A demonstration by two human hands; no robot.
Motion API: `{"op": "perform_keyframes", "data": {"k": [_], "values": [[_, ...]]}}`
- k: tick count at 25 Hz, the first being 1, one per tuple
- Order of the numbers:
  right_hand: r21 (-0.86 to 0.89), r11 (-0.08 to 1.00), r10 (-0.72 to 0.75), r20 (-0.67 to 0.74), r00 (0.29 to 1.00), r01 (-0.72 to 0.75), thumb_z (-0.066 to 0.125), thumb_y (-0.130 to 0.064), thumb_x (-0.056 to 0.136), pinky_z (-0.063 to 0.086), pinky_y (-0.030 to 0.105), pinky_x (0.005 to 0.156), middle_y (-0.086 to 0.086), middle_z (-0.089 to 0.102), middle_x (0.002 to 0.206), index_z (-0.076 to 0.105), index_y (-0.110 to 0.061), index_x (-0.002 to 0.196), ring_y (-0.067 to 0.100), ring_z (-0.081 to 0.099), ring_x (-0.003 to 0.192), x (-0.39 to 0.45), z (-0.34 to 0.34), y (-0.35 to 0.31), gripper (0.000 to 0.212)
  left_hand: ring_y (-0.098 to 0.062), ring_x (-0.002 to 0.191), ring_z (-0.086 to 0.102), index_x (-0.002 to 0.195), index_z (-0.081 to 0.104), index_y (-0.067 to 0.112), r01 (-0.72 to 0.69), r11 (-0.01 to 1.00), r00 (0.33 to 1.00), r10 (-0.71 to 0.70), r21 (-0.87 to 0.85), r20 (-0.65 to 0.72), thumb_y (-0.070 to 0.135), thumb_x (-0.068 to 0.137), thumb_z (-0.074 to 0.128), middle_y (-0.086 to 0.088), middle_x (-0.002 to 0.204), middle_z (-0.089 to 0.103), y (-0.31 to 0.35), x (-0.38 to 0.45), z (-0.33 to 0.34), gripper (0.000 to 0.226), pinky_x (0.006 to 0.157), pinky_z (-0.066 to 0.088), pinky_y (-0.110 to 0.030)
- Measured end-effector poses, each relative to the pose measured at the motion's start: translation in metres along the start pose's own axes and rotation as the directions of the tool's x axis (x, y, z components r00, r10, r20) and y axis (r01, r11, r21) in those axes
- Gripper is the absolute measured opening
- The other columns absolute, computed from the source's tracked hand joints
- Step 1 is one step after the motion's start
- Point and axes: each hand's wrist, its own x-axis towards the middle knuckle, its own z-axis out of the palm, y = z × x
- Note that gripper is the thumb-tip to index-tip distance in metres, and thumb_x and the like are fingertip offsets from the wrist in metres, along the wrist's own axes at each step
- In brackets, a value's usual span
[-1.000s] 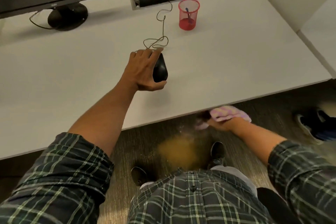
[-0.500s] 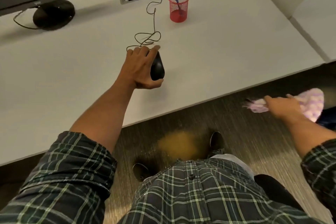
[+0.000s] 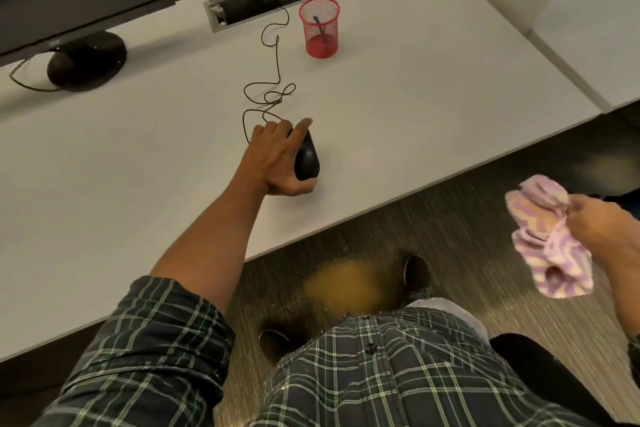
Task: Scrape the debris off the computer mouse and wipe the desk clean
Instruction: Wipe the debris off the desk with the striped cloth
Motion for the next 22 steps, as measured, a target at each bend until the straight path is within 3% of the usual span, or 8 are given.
{"op": "perform_keyframes", "data": {"k": [3,6,11,14,18,22], "values": [[0.1,0.995,-0.02,-0.029,0.999,0.023,0.039,-0.036,0.091,0.051,0.051,0.084,0.016,0.065,0.112,0.056,-0.024,0.115,0.042,0.06,0.098,-0.032,-0.03,-0.036,0.031,-0.035,0.104,0.053,0.151,0.028,0.019,0.017,1.0,0.999,-0.017,0.004,0.052,0.078,0.063,0.053,-0.012,0.12,0.056,0.007,0.003,0.007,0.109,0.094,0.039,-0.048],[0.216,0.975,-0.056,0.006,0.998,0.054,0.04,-0.033,0.091,0.048,0.048,0.085,0.023,0.064,0.114,0.058,-0.016,0.114,0.044,0.059,0.103,-0.042,-0.035,-0.054,0.033,-0.036,0.107,0.053,0.151,0.028,0.02,0.03,1.0,0.993,-0.031,0.009,0.114,0.079,0.062,0.052,-0.013,0.12,0.056,0.017,0.007,0.013,0.109,0.094,0.04,-0.048],[0.439,0.898,-0.034,0.049,0.998,0.008,0.048,-0.014,0.1,0.041,0.048,0.09,0.028,0.054,0.121,0.041,-0.001,0.13,0.047,0.053,0.112,-0.066,-0.051,-0.083,0.034,-0.038,0.11,0.053,0.15,0.028,0.021,0.078,0.997,0.985,-0.079,0.013,0.154,0.078,0.06,0.056,-0.014,0.123,0.055,0.035,0.013,0.023,0.11,0.093,0.043,-0.048],[0.517,0.855,-0.069,0.038,0.997,0.039,0.041,-0.023,0.104,0.039,0.045,0.087,0.028,0.052,0.127,0.035,-0.003,0.135,0.04,0.052,0.108,-0.075,-0.054,-0.099,0.037,-0.038,0.112,0.052,0.149,0.03,0.021,0.093,0.996,0.983,-0.095,0.015,0.157,0.078,0.061,0.056,-0.014,0.126,0.054,0.039,0.017,0.025,0.108,0.094,0.043,-0.049],[0.496,0.848,-0.206,-0.015,0.978,0.186,0.05,-0.053,0.099,0.043,0.041,0.083,0.01,0.055,0.112,0.045,-0.009,0.13,0.026,0.05,0.095,-0.087,-0.064,-0.12,0.055,-0.038,0.113,0.052,0.149,0.03,0.021,0.08,0.996,0.985,-0.083,0.028,0.149,0.078,0.062,0.055,-0.014,0.127,0.052,0.041,0.019,0.027,0.107,0.094,0.043,-0.049],[0.381,0.849,-0.315,-0.192,0.93,0.366,0.049,-0.047,0.098,0.045,0.037,0.08,0.01,0.067,0.11,0.062,-0.016,0.119,0.021,0.055,0.09,-0.076,-0.089,-0.123,0.039,-0.038,0.115,0.051,0.149,0.03,0.022,0.067,0.997,0.988,-0.07,0.024,0.141,0.081,0.061,0.05,-0.014,0.129,0.052,0.04,0.019,0.028,0.108,0.096,0.043,-0.05]]}}
